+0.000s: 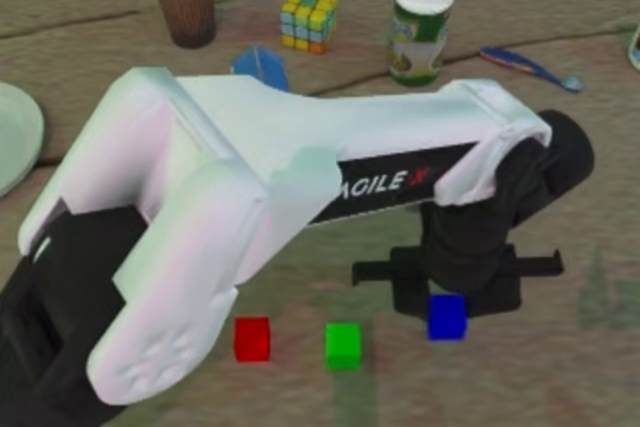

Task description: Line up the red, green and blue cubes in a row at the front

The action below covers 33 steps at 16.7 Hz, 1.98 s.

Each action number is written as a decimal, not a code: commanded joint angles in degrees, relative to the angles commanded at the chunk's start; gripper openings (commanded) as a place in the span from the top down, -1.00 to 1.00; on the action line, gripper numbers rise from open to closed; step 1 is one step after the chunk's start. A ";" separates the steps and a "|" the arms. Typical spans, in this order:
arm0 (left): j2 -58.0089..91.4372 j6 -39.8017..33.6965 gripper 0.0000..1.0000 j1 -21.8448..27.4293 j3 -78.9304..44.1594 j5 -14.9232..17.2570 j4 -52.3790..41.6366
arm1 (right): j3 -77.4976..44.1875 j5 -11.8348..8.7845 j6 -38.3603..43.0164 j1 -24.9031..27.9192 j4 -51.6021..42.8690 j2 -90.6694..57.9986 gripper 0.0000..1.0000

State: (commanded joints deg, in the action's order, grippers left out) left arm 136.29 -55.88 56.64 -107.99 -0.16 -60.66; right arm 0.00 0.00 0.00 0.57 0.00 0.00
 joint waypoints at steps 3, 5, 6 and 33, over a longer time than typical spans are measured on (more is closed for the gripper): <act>0.35 -0.06 1.00 0.12 1.24 0.00 1.31 | 0.00 0.00 0.00 0.00 0.00 0.00 -1.00; 0.35 -0.06 1.00 0.12 1.24 0.00 1.31 | 0.00 0.00 0.00 0.00 0.00 0.00 -1.00; 0.35 -0.06 0.85 0.12 1.24 0.00 1.31 | 0.00 0.00 0.00 0.00 0.00 0.00 -1.00; -1.52 -0.32 -1.00 -0.65 -5.51 -0.04 -7.91 | 0.00 0.00 0.00 0.00 0.00 0.00 -1.00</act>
State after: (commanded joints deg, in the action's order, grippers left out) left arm 134.77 -56.19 55.99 -113.50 -0.20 -68.57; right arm 0.00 0.00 0.00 0.57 0.00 0.00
